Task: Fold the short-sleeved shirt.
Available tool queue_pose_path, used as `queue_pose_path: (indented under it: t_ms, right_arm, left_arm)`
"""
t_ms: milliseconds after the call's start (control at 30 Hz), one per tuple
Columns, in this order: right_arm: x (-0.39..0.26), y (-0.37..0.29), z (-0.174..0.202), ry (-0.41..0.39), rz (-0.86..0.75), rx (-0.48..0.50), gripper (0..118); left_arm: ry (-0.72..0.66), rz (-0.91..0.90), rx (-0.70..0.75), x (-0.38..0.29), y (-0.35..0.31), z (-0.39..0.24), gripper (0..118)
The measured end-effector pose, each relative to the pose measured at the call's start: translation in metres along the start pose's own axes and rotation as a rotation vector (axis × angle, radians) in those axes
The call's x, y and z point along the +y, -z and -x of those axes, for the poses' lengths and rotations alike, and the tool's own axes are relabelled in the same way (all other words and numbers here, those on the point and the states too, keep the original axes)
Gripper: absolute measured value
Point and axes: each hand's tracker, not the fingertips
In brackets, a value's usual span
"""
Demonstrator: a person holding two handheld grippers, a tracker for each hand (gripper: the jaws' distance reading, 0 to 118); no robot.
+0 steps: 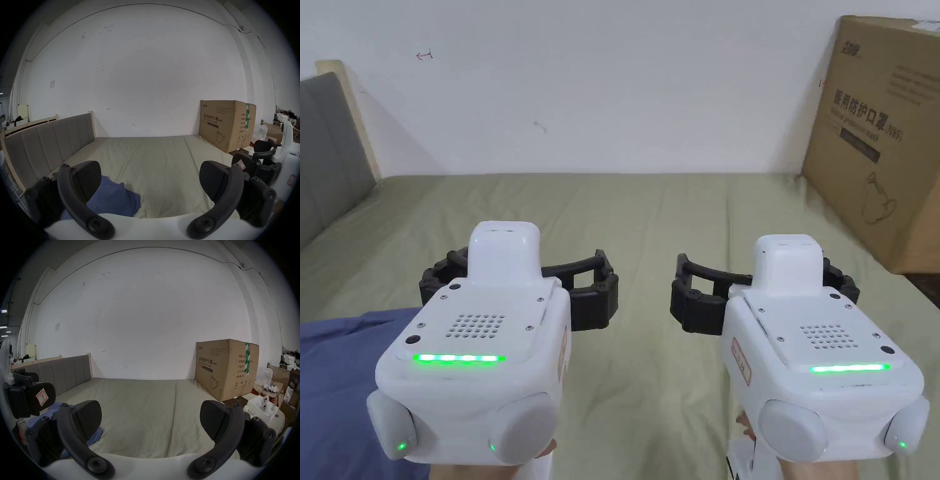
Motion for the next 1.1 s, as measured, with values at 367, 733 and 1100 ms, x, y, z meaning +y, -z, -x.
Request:
queue_pose_path:
  t_ms: [367,733,1100]
  right_arm:
    - [-0.0016,-0.0002,-0.0086,0.035,0.02,-0.046,118]
    - [-0.0007,-0.0032,-0.0074,-0.018,0.001,-0.093,118]
    - [-0.0006,-0.0044,-0.0065,-0.031,0.004,-0.116,118]
  left_arm:
    - [0.023,0.002,0.012,0.0,-0.0011,0.0008,118]
    - [0.042,-0.038,0.038,-0.0009,-0.0056,-0.0035,118]
    - [0.009,-0.015,0.017,-0.0009,-0.0037,0.0003,118]
